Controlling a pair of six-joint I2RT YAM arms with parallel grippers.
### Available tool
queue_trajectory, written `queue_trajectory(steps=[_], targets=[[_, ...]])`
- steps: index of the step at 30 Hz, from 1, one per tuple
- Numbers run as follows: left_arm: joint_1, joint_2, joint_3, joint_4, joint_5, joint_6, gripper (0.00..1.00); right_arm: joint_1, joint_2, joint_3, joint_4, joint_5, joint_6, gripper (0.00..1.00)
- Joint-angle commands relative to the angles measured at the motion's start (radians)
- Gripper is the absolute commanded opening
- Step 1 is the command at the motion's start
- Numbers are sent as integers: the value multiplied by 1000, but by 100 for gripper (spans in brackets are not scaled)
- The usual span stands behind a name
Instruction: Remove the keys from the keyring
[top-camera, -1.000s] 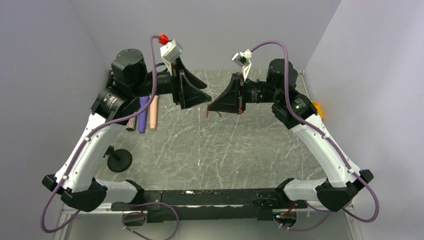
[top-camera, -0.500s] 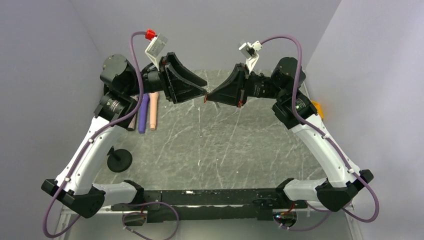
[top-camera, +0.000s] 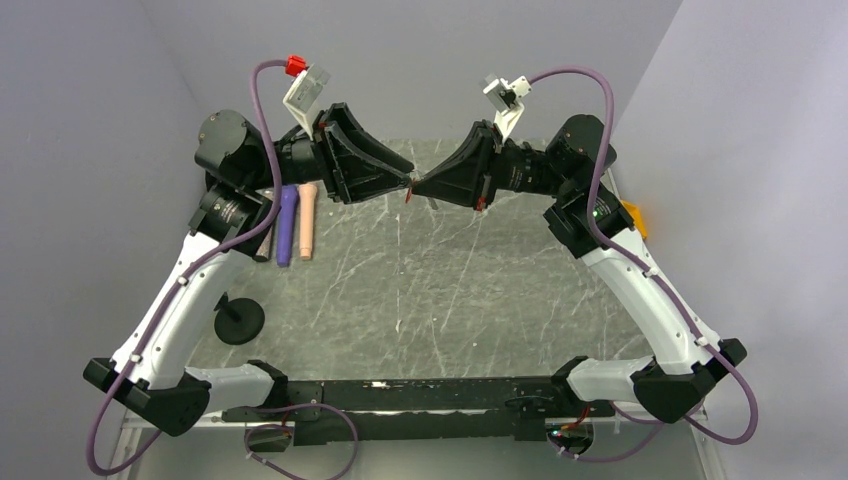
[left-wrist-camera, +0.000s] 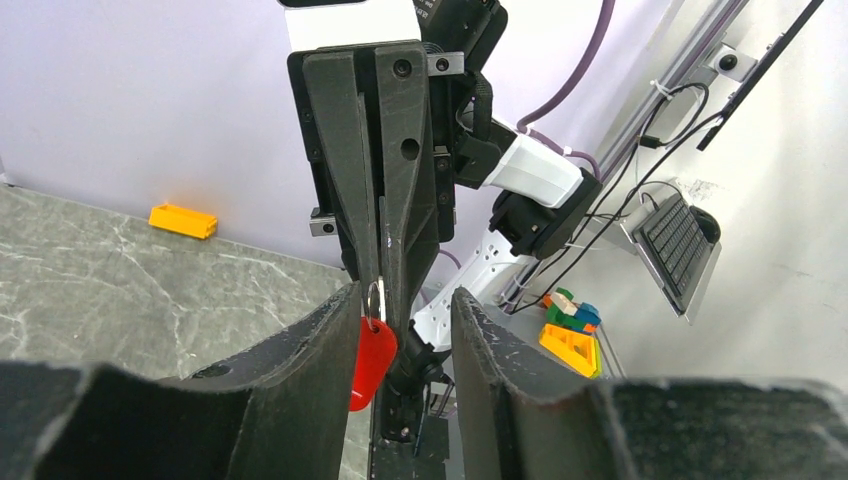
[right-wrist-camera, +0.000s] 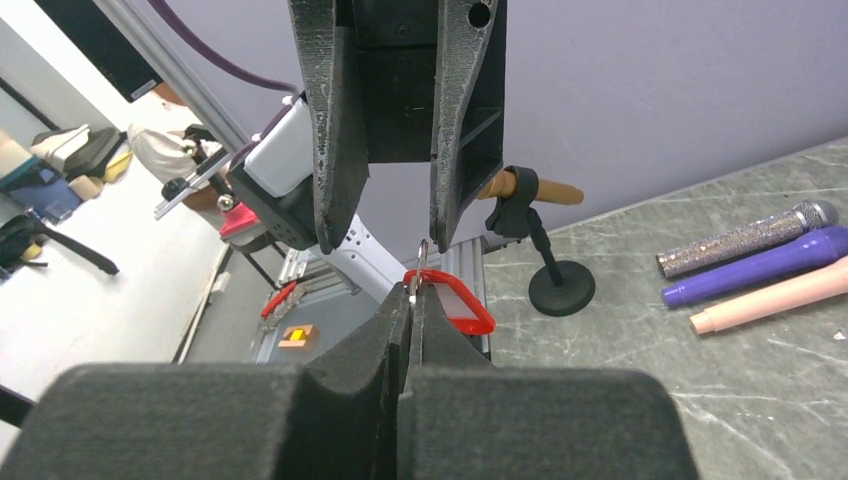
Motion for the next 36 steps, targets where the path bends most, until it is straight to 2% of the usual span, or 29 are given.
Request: queue_trajectory(steps=[1, 9, 26, 36], targets=[[5, 4, 12, 30, 15, -6, 42, -2, 3, 27, 63, 1, 8, 0], [5, 7, 16, 38, 8, -14, 35, -1, 4, 35, 61, -5, 5, 0], [3, 3, 15, -1, 4, 6, 25, -1, -2, 34, 75, -5, 12, 0], [-1, 7, 23, -33, 6, 27, 15, -1, -2, 34, 78, -2, 14, 0]])
